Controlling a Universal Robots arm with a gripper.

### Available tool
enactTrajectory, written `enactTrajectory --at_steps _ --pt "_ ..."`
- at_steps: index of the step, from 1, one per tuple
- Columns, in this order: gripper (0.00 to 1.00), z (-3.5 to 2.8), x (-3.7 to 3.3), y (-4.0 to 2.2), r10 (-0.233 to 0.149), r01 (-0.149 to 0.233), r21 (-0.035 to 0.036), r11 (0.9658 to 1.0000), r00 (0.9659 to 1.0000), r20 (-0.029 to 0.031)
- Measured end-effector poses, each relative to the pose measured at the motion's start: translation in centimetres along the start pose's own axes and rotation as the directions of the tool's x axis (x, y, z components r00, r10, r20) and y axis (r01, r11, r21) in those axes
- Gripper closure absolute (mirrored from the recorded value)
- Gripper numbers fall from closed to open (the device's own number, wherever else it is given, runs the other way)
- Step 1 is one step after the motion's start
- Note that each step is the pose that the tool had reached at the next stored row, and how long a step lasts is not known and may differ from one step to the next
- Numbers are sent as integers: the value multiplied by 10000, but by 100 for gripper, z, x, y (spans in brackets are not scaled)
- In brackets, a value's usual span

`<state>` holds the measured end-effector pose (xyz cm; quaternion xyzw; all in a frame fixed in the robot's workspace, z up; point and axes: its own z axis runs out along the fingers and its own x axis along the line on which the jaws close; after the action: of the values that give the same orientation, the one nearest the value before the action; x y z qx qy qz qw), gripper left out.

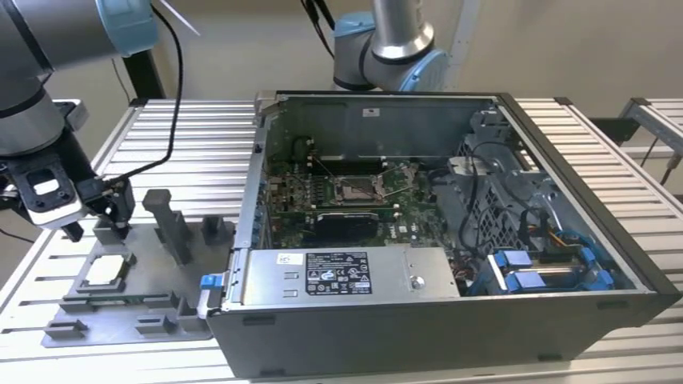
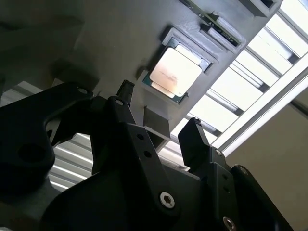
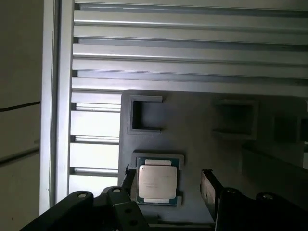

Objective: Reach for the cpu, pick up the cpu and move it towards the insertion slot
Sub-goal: 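Pick up the cpu and move it towards the insertion slot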

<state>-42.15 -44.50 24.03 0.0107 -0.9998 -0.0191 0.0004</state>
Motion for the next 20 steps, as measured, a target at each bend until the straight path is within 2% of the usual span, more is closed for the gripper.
enactTrajectory --at_steps 6,20 --pt "0 46 33 -30 1 -1 -1 10000 10000 1" --pt "0 174 52 -160 0 0 0 10000 10000 0"
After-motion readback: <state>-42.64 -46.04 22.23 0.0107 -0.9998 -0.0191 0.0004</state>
